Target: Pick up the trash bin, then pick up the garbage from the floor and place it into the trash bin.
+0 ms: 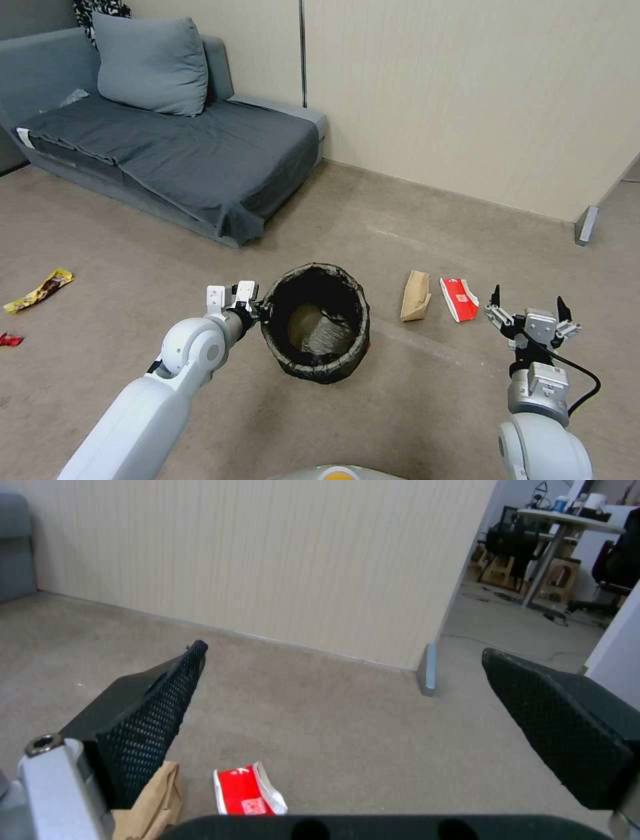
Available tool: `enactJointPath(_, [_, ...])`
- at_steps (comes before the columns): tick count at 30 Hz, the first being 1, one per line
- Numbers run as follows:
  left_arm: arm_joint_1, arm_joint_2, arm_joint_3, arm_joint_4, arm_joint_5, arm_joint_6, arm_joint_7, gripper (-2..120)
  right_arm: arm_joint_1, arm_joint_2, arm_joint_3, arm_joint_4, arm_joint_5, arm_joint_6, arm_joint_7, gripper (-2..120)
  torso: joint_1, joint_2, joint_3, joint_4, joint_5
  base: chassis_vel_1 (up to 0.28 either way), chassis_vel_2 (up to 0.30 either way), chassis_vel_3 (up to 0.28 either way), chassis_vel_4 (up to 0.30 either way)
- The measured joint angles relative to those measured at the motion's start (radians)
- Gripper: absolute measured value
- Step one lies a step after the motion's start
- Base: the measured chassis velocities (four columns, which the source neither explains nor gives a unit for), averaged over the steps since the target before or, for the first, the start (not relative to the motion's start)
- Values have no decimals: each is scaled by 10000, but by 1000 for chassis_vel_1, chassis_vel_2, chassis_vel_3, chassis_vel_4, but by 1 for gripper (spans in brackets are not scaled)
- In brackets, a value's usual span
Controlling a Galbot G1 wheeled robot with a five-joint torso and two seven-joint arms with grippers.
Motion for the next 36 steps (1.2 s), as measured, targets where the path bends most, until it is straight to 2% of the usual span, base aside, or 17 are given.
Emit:
enactJointPath(9, [40, 8, -41, -159, 358, 5, 129, 7, 54, -60, 5, -39, -5, -3, 5, 100, 0, 0, 0, 0, -5, 0, 0, 0, 0])
enactJointPath(20, [189, 382, -675, -1859, 419, 7, 131, 7, 117, -58, 0, -118, -21, -12, 8, 100, 0, 0, 0, -1, -3, 0, 0, 0, 0])
enactJointPath(27, [859, 764, -1429, -3293, 399, 8, 224, 6, 87, -76, -1, -148, -36, 8, 15, 100, 0, 0, 0, 0, -2, 0, 0, 0, 0])
enactJointPath(30, [1005, 805, -1585, -3538, 398, 8, 231, 6, 93, -99, -6, -141, -35, 8, 15, 100, 0, 0, 0, -1, 0, 0, 0, 0, 0])
enactJointPath(36, [1786, 936, -2301, -4618, 430, 8, 395, 6, 144, -221, -61, -52, -22, -45, 15, 100, 0, 0, 0, 2, -1, 0, 0, 0, 0])
